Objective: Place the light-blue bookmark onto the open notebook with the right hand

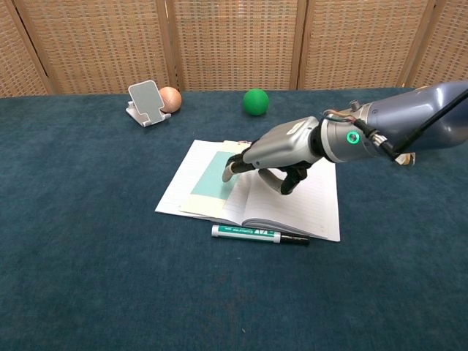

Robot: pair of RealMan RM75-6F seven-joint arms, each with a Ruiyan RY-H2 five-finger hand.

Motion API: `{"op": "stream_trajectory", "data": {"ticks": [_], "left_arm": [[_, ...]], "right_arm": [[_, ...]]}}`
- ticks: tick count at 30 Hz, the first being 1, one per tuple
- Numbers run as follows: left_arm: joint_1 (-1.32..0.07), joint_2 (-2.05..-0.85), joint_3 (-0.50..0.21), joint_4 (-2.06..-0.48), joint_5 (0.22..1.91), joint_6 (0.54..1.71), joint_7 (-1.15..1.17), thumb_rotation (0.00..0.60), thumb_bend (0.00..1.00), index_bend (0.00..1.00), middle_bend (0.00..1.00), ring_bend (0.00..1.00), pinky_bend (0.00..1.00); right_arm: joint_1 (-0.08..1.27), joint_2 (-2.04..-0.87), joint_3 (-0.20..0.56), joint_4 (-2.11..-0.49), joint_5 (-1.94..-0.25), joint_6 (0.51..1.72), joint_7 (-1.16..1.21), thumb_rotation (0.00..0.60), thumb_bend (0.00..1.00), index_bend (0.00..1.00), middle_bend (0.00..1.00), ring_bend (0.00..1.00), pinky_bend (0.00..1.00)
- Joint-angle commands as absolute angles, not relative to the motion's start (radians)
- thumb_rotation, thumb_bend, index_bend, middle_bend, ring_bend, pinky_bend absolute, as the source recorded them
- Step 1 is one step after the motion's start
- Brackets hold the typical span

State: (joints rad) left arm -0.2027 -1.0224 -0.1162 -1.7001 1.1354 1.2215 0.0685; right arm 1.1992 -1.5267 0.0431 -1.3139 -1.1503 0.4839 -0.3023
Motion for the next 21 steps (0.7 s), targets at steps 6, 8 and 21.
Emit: {"op": "stream_trajectory", "data": {"ticks": [6,8,21], "left_arm": [[-0.205,-1.024,-0.115,-1.698,1.134,1.219,0.069,0.6,0.0,0.0,0.0,0.0,0.0],[-0.205,-1.024,-0.115,-1.697,1.133,1.219,0.069,0.6,0.0,0.0,0.0,0.0,0.0],[-0.21,-1.025,-0.115,-1.691,1.128,1.211,0.067,0.6,0.0,0.0,0.0,0.0,0.0]], "right_arm": [[1.209,-1.559,0.046,-1.314,-1.142,0.499,-0.332,0.6,1.0,0.0,0.0,0.0,0.0],[1.213,-1.572,0.045,-1.304,-1.137,0.496,-0.338,0.6,1.0,0.0,0.0,0.0,0.0],[1.224,-1.637,0.045,-1.241,-1.154,0.498,-0.35,0.6,1.0,0.0,0.0,0.0,0.0]]}}
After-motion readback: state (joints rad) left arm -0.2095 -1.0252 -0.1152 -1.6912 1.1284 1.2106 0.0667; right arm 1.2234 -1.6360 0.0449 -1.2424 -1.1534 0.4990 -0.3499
